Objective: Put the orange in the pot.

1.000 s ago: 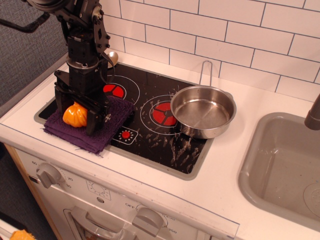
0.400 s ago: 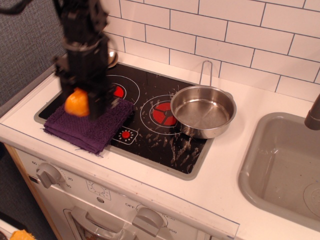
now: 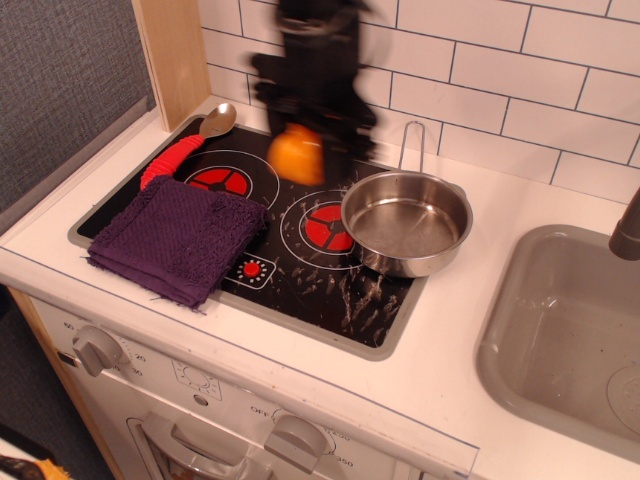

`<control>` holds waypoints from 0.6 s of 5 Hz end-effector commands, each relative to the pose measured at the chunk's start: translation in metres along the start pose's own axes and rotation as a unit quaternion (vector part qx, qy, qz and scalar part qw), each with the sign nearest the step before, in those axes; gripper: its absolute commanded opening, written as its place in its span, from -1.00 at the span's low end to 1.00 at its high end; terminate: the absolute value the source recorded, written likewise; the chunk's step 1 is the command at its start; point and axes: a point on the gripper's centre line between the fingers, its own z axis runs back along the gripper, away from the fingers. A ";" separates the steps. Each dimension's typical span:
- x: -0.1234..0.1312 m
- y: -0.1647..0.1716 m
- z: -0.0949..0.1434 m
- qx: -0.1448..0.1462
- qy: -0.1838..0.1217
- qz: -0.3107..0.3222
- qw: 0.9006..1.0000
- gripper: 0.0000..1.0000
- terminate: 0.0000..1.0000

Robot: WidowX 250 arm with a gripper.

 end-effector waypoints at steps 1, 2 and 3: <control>0.028 -0.032 -0.012 -0.001 -0.008 -0.029 1.000 -1.00 -1.00; 0.037 -0.027 -0.025 -0.004 -0.008 -0.022 1.000 -1.00 -1.00; 0.040 -0.024 -0.029 -0.004 -0.003 -0.015 1.000 1.00 -1.00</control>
